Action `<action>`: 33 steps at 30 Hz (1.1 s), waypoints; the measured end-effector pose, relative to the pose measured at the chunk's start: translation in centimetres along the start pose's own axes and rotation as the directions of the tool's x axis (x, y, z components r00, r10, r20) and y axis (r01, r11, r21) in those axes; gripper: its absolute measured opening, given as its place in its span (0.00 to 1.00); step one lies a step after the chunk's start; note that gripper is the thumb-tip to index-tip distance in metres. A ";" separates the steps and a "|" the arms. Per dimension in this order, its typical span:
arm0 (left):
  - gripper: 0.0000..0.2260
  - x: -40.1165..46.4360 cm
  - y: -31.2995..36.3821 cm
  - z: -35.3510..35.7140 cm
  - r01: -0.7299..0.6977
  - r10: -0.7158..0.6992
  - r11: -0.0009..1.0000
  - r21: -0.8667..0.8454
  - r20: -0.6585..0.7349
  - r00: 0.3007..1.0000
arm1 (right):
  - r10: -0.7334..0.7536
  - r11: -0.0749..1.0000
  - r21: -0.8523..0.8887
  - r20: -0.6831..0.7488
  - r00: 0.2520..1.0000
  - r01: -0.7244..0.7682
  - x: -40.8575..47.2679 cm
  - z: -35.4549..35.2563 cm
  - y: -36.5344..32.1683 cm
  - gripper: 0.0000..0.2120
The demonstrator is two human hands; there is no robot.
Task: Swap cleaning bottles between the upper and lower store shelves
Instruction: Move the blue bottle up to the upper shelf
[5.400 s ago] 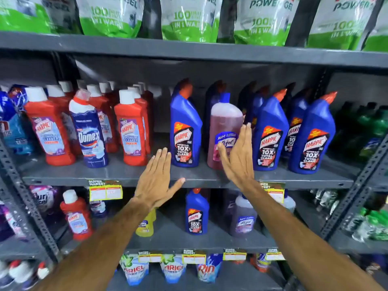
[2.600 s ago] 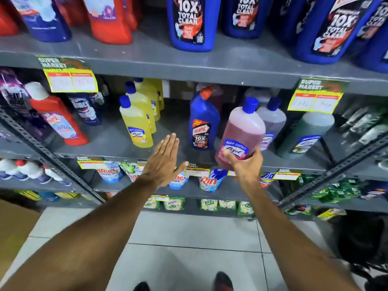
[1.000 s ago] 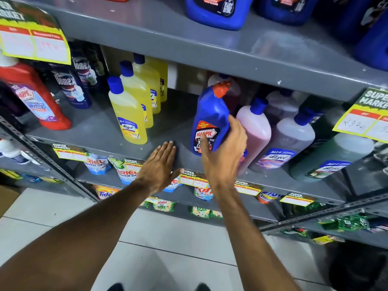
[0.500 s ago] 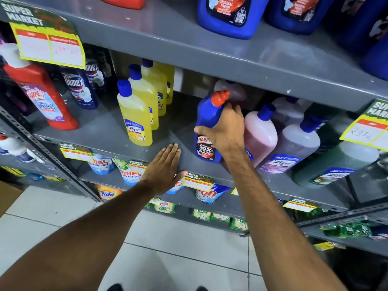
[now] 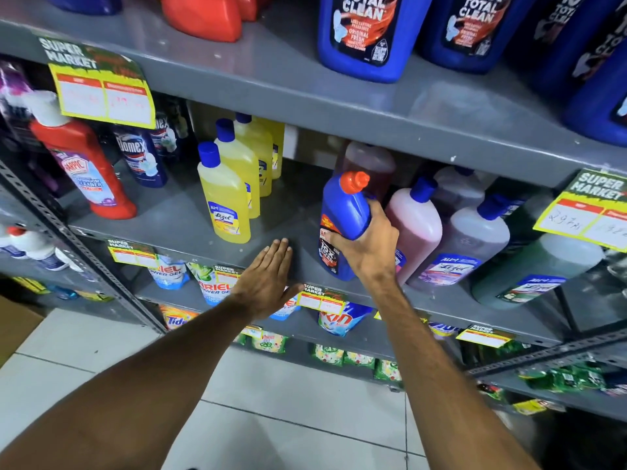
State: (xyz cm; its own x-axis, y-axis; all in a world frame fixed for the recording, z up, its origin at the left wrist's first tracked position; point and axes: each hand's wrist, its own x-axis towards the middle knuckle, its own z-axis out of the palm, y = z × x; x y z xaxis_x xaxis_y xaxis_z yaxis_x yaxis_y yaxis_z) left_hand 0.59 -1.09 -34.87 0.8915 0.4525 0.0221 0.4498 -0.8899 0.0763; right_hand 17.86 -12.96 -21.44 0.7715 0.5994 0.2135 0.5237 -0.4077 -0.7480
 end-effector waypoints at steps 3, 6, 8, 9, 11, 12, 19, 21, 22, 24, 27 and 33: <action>0.40 -0.7 -0.8 -3.2 -0.033 0.040 0.995 0.091 -0.083 0.996 | -0.006 1.000 0.027 -0.007 1.000 0.006 -1.5 -0.7 -0.2 0.35; 0.40 -1.8 -1.4 -7.6 -0.048 0.068 0.984 0.173 -0.108 0.992 | -0.026 0.999 0.023 0.021 0.999 0.025 -3.2 -1.9 -1.1 0.35; 0.40 -3.1 -1.3 -10.6 -0.060 0.085 0.983 0.176 -0.137 0.987 | -0.041 0.998 0.040 0.036 0.999 0.040 -4.6 -3.2 -2.2 0.35; 0.40 -3.8 -1.1 -12.1 -0.070 0.100 0.981 0.181 -0.162 0.982 | -0.046 0.998 0.049 0.040 0.998 0.044 -5.3 -3.9 -2.9 0.35; 0.39 -5.2 -0.7 -14.4 -0.101 0.141 0.975 0.199 -0.203 0.969 | -0.053 0.997 0.058 0.050 0.997 0.050 -6.4 -5.4 -4.3 0.34; 0.39 -6.0 -0.4 -15.6 -0.124 0.171 0.969 0.211 -0.217 0.961 | -0.061 0.996 0.069 0.049 0.997 0.058 -6.9 -6.4 -5.2 0.34; 0.34 -8.4 1.0 -24.5 -0.261 0.335 0.934 0.244 -0.348 0.875 | -0.231 0.972 0.038 0.021 0.973 0.230 -8.1 -15.0 -13.8 0.37; 0.32 -8.3 1.0 -27.0 -0.275 0.379 0.917 0.289 -0.411 0.829 | -0.290 0.956 0.041 0.009 0.957 0.289 -7.7 -17.8 -16.5 0.38; 0.31 -8.2 1.0 -28.3 -0.280 0.399 0.908 0.312 -0.437 0.806 | -0.320 0.946 0.046 -0.004 0.948 0.319 -7.5 -19.2 -17.9 0.38; 0.31 -7.6 0.8 -30.7 -0.267 0.409 0.902 0.340 -0.469 0.783 | -0.367 0.927 0.067 -0.047 0.929 0.369 -6.8 -21.8 -20.5 0.38; 0.35 -6.4 0.5 -33.8 -0.172 0.307 0.938 0.301 -0.490 0.816 | -0.406 0.907 0.073 -0.110 0.907 0.414 -5.5 -24.9 -23.7 0.40; 0.42 -3.5 -0.3 -36.4 -0.024 0.099 0.985 0.171 -0.446 0.889 | -0.401 0.896 0.132 -0.170 0.900 0.424 -1.2 -28.2 -26.5 0.37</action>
State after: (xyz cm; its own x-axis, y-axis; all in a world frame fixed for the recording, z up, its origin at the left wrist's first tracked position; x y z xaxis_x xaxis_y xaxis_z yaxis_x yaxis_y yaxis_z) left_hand -4.64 -0.34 1.32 0.8134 0.3399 0.4720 0.4306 -0.8974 -0.0959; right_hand 13.25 -22.32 15.81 0.5458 0.5863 0.5987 0.7485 -0.0199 -0.6629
